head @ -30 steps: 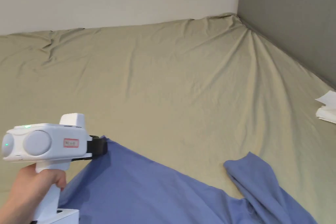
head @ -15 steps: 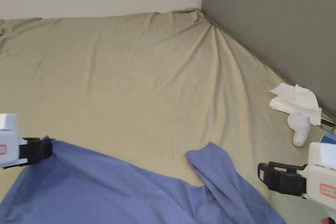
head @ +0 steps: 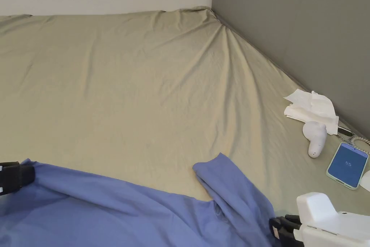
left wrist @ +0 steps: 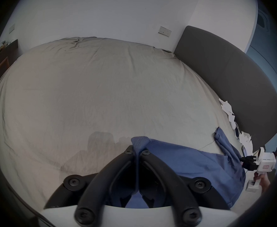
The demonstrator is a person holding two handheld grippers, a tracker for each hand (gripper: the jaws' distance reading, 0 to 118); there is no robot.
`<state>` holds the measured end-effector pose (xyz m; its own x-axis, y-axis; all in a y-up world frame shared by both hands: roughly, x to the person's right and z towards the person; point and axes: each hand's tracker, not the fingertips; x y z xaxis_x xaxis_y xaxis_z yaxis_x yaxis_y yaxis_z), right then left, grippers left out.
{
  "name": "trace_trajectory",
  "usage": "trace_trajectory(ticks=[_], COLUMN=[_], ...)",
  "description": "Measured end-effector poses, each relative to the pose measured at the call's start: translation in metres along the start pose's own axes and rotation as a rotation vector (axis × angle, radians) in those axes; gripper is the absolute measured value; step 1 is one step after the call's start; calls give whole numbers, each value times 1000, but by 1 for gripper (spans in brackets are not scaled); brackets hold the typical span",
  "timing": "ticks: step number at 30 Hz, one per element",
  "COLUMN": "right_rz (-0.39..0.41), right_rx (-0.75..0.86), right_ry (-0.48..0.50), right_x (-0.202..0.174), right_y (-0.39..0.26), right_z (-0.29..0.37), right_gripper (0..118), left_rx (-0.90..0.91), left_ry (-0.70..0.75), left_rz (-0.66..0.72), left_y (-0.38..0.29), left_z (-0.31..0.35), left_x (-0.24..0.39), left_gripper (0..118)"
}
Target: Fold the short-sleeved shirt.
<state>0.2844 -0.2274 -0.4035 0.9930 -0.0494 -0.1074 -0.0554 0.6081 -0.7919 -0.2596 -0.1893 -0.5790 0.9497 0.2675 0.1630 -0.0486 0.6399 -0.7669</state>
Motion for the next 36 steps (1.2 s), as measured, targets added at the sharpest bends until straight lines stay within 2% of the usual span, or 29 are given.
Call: trace_trajectory(ticks=[2,3,4,7,11,15,18,20,22,24,26,27,28,31,32,33,35,36], right_rz=[4,9,1,-24,-122,-123,-167,-145,-119,-178,-162,-179,-234,-247,-276,-304,-284,-260], right_rx=[71,158,212,408,652,828,932,965,962,940,935,915,910,910,908,902,900,910], right_ry=[-38,-63,-58,-123,-155,-181,-144,-178,-171,-96,-114,-105,-61,-72,-70,-49,-78,-93], right_x=[-3,-6,-5,-9,-12,-28,-35,-51,-55,-52,-51,-48,-39,-35,-30,-28,-34,-38], right_y=[8,12,16,29,38,39,32,38,57,82,115,130,152,211,232,250,291,305], right_z=[16,30,41,87,149,196,221,233,228,213,187,178,163,136,131,125,113,109], right_gripper=[1,1,1,1,1,1,1,1,1,1,1,1,1,1,1,1,1,1], left_rx=[20,46,63,190,347,481,572,592,558,589,606,611,619,649,670,671,679,691], left_ry=[-11,-13,-16,16,15,144,182,240,300,254,210,220,234,242,246,237,237,246], left_rz=[29,39,30,-32,77,79,61,39,49,41,96,82,86,100,87,129,145,112], left_y=[-3,-3,-5,-16,-44,-66,-76,-78,-71,-64,-45,-31,-15,37,55,72,110,123], left_z=[12,17,29,80,167,242,293,316,324,313,298,288,276,250,242,237,226,217], left_x=[-1,-6,-4,7,13,21,30,40,45,33,23,20,17,2,0,-1,-5,-3], left_gripper=[2,2,2,2,2,2,2,2,2,2,2,2,2,2,2,2,1,1])
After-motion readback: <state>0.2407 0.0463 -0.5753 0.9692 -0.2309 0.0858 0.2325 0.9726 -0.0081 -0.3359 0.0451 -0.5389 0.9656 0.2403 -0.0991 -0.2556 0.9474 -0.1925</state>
